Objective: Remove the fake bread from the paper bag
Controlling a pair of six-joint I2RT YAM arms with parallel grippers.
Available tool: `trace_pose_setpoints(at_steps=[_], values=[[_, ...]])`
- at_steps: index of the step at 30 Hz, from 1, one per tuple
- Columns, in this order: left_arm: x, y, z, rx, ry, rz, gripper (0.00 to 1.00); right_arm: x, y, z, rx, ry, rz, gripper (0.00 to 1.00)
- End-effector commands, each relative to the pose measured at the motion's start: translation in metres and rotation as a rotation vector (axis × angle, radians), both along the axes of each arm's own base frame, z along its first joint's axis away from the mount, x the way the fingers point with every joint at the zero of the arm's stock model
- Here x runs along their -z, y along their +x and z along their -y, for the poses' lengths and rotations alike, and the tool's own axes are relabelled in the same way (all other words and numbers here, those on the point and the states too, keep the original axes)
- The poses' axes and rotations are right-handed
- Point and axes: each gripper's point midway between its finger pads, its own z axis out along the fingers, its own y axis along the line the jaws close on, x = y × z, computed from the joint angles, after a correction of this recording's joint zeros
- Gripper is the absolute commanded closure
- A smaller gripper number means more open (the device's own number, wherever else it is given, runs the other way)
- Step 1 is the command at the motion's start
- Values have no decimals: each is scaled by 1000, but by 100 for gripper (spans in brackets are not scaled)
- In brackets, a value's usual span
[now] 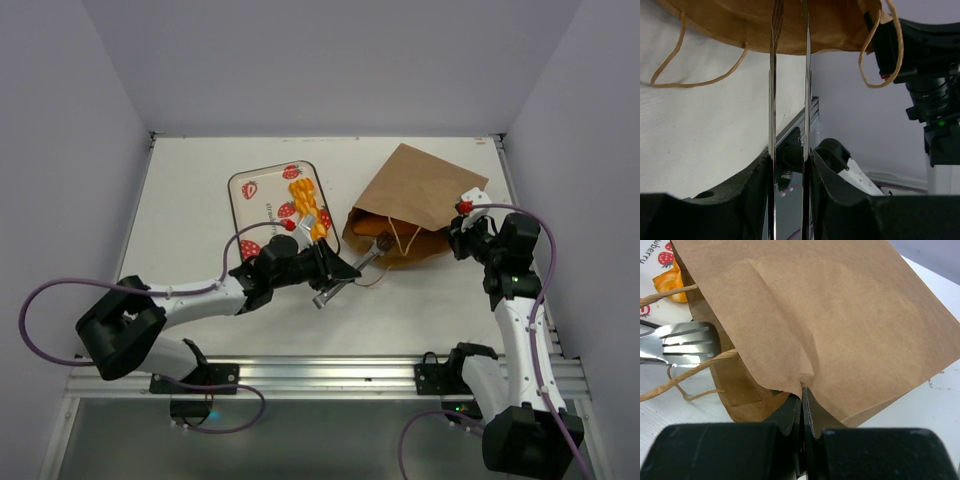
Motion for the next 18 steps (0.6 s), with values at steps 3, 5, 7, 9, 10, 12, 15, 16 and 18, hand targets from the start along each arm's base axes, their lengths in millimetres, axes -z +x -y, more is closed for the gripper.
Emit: trace_pose_setpoints(at_steps=[3, 5, 7, 9, 10, 12, 15, 16, 18], values=[[-45, 21, 18, -65, -221, 38, 61, -16, 3, -2, -22, 0, 53, 100], [-48, 24, 21, -67, -246, 36, 61, -16, 4, -2, -22, 1, 50, 100], [-44, 27, 23, -78, -257, 10, 59, -16, 4, -2, -22, 0, 49, 100], [-38, 29, 25, -91, -261, -24, 58, -16, 4, -1, -21, -3, 51, 100], [-37, 31, 26, -98, -268, -31, 58, -16, 4, -2, -23, -2, 50, 100], [-32, 32, 27, -110, -271, -62, 57, -16, 4, -1, -21, -3, 53, 100], [-31, 36, 28, -128, -284, -80, 55, -16, 4, -1, -21, -2, 51, 100], [-33, 39, 28, -138, -294, -78, 55, -16, 4, -2, -24, -2, 53, 100], [-34, 43, 30, -152, -300, -88, 53, -15, 4, -1, -23, -1, 50, 100]])
